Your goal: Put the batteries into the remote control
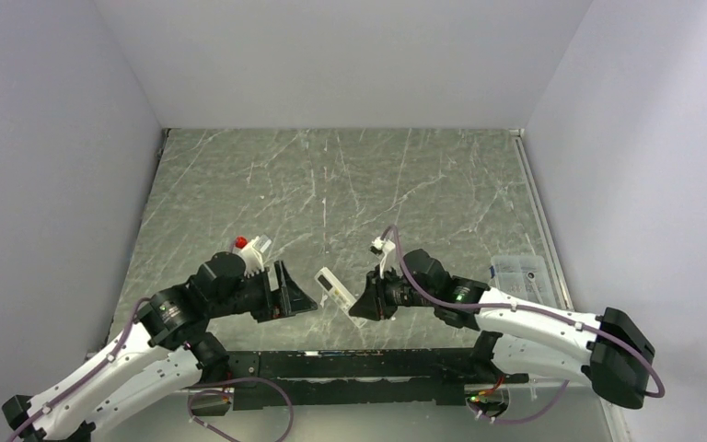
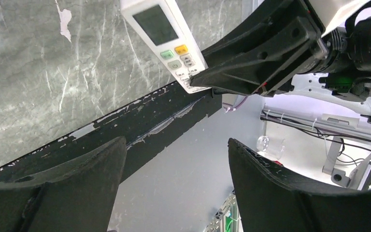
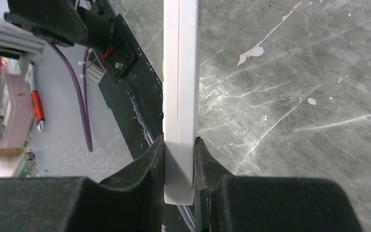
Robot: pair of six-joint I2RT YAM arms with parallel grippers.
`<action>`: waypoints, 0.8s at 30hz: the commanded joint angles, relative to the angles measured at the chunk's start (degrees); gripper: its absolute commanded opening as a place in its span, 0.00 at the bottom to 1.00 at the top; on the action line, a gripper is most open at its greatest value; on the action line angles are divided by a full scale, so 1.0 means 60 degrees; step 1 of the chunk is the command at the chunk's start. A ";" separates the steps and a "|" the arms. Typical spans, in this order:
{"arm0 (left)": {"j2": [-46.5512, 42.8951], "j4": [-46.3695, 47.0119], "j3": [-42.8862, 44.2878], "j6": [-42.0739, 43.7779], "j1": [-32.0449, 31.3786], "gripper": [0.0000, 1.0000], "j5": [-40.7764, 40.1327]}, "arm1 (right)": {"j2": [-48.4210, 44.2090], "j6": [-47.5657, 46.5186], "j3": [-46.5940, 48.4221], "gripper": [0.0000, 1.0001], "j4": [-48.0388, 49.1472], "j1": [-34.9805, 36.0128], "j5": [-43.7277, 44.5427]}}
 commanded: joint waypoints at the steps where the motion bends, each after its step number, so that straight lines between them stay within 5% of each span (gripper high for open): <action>1: 0.0297 0.0196 0.0173 0.0294 -0.0018 0.82 -0.0135 | 0.0278 0.1244 -0.0279 0.00 0.1808 -0.0583 -0.1033; 10: 0.1704 0.0371 0.0558 0.0687 -0.0018 0.88 -0.0525 | 0.1055 0.3599 -0.1419 0.00 0.4660 -0.1323 -0.1873; 24: 0.6462 0.0162 0.3137 0.1789 -0.0032 0.84 -0.1227 | 0.2489 0.6066 -0.2567 0.00 0.8539 -0.1331 -0.0909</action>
